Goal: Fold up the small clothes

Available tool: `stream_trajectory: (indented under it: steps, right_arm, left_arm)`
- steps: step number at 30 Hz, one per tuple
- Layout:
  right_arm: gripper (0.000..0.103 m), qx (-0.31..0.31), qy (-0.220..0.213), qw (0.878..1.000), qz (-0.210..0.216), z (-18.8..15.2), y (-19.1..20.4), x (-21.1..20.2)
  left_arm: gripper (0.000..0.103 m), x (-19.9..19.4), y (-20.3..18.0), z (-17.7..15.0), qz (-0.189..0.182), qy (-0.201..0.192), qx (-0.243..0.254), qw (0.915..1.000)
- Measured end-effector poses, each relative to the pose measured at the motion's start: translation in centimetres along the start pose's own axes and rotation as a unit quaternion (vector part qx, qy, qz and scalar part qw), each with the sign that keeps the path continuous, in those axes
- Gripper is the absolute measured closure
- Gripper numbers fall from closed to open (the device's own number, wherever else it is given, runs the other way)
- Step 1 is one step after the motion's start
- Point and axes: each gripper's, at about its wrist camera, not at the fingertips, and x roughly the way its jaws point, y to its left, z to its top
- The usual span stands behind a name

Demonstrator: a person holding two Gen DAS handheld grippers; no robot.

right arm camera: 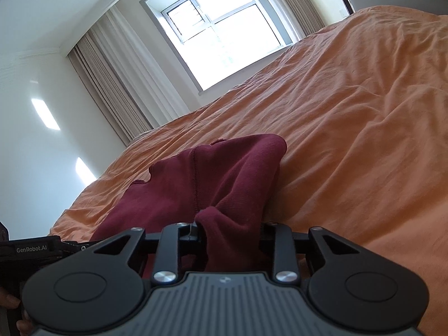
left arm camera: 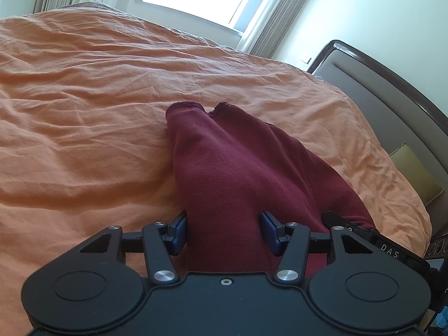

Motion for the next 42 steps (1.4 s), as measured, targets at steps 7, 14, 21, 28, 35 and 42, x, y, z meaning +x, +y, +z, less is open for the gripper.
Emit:
stream_trajectory:
  steps: [7, 14, 21, 28, 35, 42]
  right_arm:
    - [0.076, -0.033, -0.019, 0.999, -0.008, 0.0, 1.1, -0.7]
    - [0.079, -0.061, -0.037, 0.997, -0.012, -0.1, 2.2, -1.4]
    - [0.080, -0.110, -0.074, 0.991, -0.014, 0.0, 5.0, -2.1]
    - [0.080, -0.131, -0.089, 0.987, 0.016, 0.1, 8.6, -1.0]
    - [0.080, -0.144, -0.083, 0.984, 0.062, -0.2, 12.9, 1.8]
    - [0.080, -0.136, -0.036, 0.985, 0.098, -1.9, 16.0, 5.8]
  left_arm:
    - [0.058, -0.4, -0.4, 0.4, 0.002, -0.002, 0.009, 1.0000]
    - [0.068, -0.9, -0.6, 0.5, -0.001, -0.010, 0.009, 0.9999]
    - [0.073, -2.1, -1.1, 1.5, -0.009, -0.021, 0.018, 0.9996]
    - [0.074, -4.8, -0.6, 3.1, 0.010, -0.052, 0.038, 0.9979]
    - [0.074, -8.3, 3.2, 4.6, 0.047, -0.086, 0.023, 0.9949]
    - [0.074, -10.7, 7.5, 4.6, 0.097, -0.094, 0.002, 0.9908]
